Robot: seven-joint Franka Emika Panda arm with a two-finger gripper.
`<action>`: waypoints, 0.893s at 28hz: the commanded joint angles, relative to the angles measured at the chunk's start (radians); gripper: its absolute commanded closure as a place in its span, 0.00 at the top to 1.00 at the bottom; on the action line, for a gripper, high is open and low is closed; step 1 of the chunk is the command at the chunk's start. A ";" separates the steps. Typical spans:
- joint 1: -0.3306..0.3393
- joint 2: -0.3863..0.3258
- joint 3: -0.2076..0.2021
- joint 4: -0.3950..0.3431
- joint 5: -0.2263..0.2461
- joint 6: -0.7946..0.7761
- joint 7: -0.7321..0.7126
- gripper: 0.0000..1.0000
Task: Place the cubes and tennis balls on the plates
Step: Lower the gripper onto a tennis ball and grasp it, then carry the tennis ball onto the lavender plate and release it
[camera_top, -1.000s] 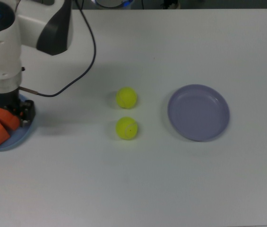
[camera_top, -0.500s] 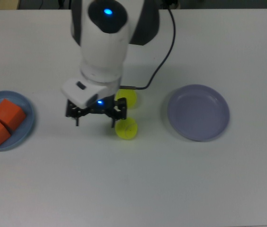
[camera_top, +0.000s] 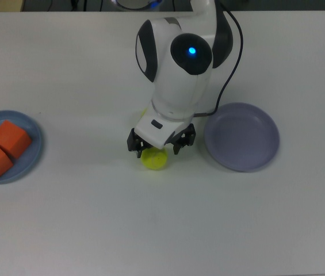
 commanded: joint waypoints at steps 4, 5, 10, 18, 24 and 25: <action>0.013 0.029 -0.007 -0.009 -0.060 -0.005 0.004 1.00; 0.014 0.030 -0.007 -0.012 -0.064 -0.006 0.004 1.00; 0.024 0.032 -0.007 -0.034 -0.071 -0.006 -0.001 0.69; 0.039 0.026 -0.004 -0.023 -0.070 -0.005 0.019 0.00; 0.043 -0.019 0.094 0.011 -0.064 -0.008 0.047 0.00; 0.043 -0.023 0.106 0.012 -0.065 -0.008 0.051 0.00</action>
